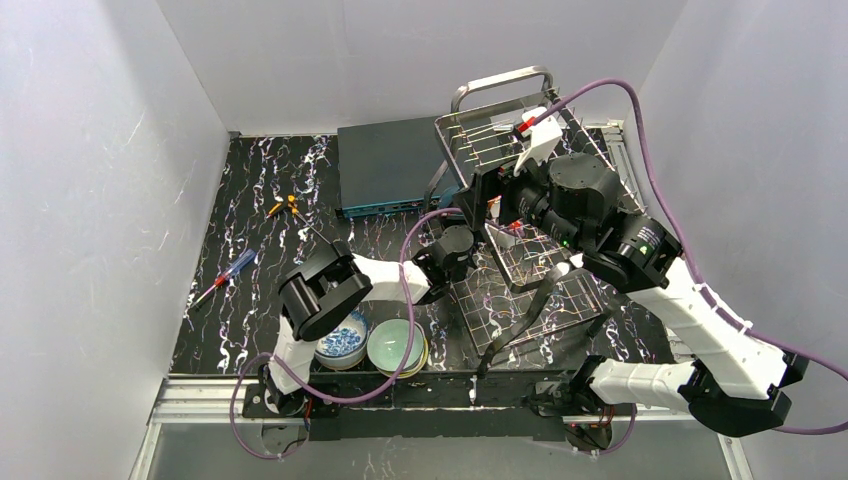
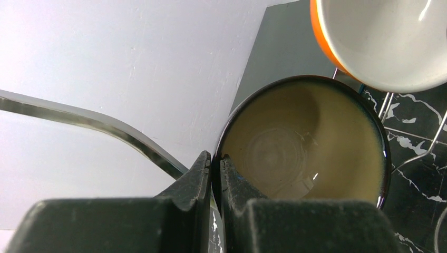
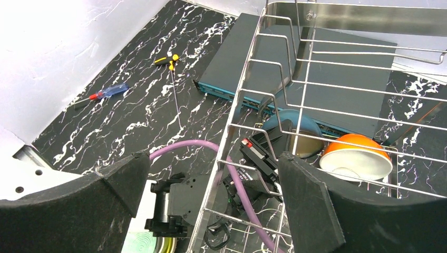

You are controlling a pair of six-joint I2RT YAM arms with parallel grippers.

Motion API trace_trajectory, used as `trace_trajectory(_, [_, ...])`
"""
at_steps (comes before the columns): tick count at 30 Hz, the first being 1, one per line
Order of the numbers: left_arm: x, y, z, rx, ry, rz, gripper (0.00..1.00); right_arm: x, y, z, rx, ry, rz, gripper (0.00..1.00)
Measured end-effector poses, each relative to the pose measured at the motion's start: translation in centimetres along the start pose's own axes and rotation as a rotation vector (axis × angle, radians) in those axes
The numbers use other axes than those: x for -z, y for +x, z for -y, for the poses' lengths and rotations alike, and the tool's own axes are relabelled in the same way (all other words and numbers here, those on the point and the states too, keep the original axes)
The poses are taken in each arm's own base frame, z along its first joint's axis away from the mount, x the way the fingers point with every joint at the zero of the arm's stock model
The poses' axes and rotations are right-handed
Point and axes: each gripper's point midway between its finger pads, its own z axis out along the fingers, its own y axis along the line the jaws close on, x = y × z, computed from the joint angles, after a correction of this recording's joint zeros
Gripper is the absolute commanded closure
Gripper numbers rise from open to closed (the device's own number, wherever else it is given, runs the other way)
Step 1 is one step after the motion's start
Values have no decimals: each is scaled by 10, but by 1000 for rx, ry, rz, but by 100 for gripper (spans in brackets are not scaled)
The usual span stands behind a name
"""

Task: Load the bowls into the dish rack
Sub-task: Place the bowl in the dish rack.

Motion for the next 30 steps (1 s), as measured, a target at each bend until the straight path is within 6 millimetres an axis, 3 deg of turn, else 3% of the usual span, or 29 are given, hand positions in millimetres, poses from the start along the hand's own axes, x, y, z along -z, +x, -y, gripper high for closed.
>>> trace_trajectory(21, [-4, -1, -1, -69, -34, -8, 100, 2, -1, 0, -1, -2, 5, 1])
trace_trajectory(30, [2, -2, 5, -82, -51, -24, 100, 19, -20, -2, -18, -28, 75, 1])
